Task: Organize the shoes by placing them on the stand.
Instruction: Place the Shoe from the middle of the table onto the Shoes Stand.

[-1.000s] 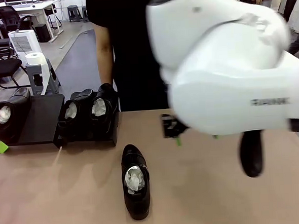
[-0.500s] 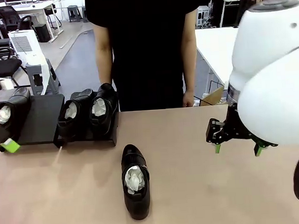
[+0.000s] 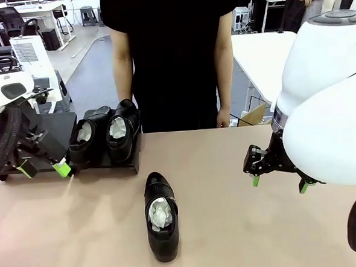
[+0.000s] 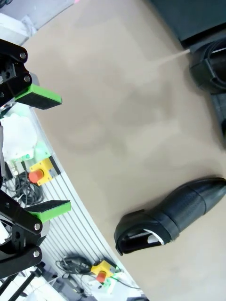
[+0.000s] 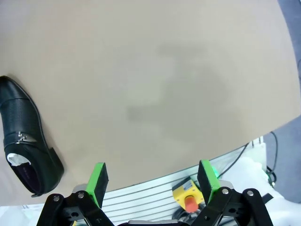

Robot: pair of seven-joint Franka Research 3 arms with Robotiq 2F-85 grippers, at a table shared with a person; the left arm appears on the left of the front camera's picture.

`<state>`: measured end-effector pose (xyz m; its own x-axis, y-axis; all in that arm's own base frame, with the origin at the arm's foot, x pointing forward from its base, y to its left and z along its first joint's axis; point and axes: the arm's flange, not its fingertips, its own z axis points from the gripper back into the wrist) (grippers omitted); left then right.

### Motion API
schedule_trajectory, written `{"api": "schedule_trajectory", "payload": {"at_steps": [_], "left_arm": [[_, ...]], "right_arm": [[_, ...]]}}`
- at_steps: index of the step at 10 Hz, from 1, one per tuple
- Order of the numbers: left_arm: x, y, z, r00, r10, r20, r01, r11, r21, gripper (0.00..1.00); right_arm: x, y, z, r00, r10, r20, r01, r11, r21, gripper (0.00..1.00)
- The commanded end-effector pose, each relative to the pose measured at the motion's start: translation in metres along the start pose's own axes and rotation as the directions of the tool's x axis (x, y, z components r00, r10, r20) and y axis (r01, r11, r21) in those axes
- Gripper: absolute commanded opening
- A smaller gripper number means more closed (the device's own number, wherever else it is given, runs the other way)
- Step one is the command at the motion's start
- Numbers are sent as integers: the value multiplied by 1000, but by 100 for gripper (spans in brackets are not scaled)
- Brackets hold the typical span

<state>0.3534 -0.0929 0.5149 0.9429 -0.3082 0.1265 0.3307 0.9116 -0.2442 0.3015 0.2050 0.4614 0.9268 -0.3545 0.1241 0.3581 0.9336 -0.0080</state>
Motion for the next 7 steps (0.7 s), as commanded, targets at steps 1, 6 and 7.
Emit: {"api": "schedule_trajectory", "payload": {"at_steps": [1,6,7], "left_arm": [[-4,1,1,999,-50,-5,50,999,-15,100],[44,-112,-55,946,320,45,-321,947,9,100],[46,-126,-68,938,343,56,-346,937,45,100]], "right_arm": [[7,-1,7,1000,23,2,-23,1000,-13,100],[7,-1,7,1000,23,2,-23,1000,-13,100],[7,-1,7,1000,23,2,-23,1000,-13,100]]}}
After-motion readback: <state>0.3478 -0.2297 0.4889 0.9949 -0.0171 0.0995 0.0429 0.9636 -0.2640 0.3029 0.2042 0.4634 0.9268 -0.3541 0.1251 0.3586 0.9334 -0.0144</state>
